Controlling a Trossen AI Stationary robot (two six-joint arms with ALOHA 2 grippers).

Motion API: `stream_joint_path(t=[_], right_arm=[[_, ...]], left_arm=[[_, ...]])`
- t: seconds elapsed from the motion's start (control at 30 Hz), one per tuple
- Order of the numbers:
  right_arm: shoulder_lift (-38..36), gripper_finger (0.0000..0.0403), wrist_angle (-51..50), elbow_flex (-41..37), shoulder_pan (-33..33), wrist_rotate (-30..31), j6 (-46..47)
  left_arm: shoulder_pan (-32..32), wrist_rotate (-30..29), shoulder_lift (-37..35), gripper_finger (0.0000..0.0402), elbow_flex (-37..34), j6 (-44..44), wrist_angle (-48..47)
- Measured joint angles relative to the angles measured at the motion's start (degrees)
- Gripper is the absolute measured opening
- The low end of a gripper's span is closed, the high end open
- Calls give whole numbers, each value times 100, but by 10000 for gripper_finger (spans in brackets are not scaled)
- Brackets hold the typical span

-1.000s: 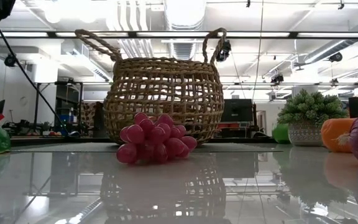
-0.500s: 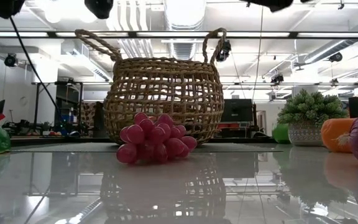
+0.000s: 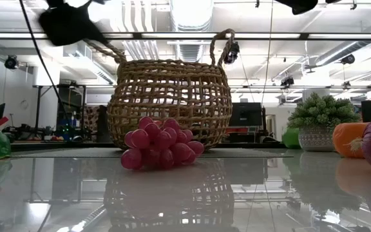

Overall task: Build produce basket
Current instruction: Put the watermelon into the basket

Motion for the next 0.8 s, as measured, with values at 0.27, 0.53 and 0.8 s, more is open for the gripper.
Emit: stream_joint_path(t=[0.27,0.53,0.8], right_arm=[[113,327,3,-38,0,0,-2],[179,327,3,-42,0,2,20],[210,327,-30,-46,0,2,193]], left_arm=[[-23,1787,773,233,1007,-2668,-3224],[-18,2285,1232,233,973,-2965,-5013],[34,1742,1324,233,852,-3116,-5428]])
